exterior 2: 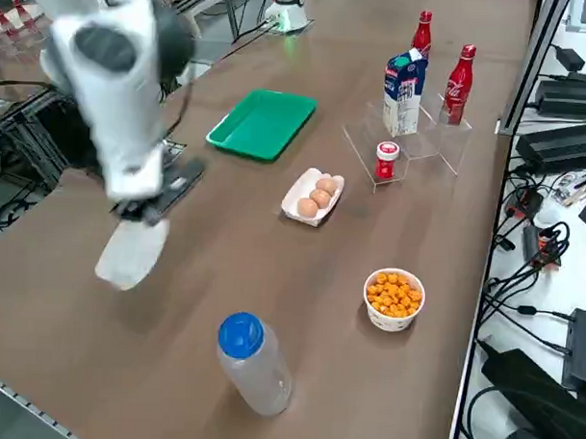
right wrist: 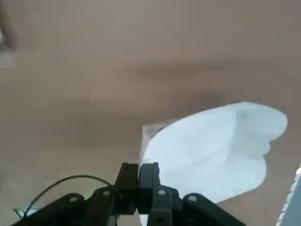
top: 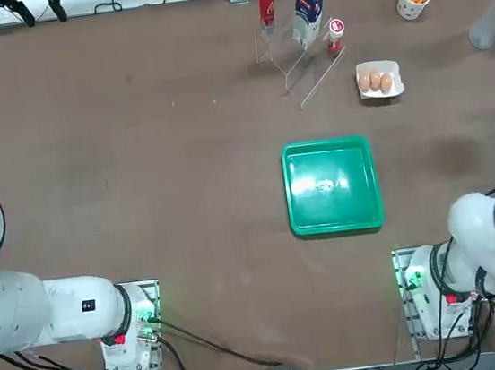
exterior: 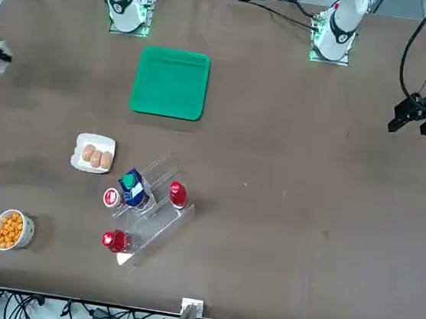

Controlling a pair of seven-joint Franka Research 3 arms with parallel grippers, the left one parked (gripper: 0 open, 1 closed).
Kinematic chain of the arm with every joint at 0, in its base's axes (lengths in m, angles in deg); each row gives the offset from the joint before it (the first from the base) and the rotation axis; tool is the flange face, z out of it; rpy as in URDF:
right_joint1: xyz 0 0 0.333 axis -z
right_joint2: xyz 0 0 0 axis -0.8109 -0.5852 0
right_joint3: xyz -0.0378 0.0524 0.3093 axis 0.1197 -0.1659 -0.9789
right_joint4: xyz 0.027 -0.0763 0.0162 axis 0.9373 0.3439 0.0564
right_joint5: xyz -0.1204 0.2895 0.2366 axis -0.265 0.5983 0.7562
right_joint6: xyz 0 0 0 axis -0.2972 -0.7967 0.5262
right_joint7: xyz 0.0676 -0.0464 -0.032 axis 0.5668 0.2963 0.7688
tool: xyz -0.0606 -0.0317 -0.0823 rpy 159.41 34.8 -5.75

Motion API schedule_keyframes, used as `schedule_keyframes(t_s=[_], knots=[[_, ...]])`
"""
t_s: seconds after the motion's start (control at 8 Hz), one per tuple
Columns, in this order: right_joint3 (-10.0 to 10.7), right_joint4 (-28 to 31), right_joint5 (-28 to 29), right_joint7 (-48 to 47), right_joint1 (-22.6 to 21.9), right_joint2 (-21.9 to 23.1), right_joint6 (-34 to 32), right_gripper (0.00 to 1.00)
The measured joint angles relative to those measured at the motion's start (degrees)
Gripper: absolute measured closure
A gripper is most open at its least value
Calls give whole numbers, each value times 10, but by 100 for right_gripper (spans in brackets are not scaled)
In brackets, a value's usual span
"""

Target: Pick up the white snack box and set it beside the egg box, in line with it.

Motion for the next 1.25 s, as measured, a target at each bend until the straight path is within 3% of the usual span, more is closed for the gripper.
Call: schedule_keyframes(t_s=[0.25,0.5,0.88,1.25], knots=[[-3,-52,0,-76,-104,-35,-3,98],[-3,-78,-5,-133,-166,-104,18,98],[0,-86,-64,-208,-193,-195,87,98],[1,-86,-72,-227,-205,-222,108,98]])
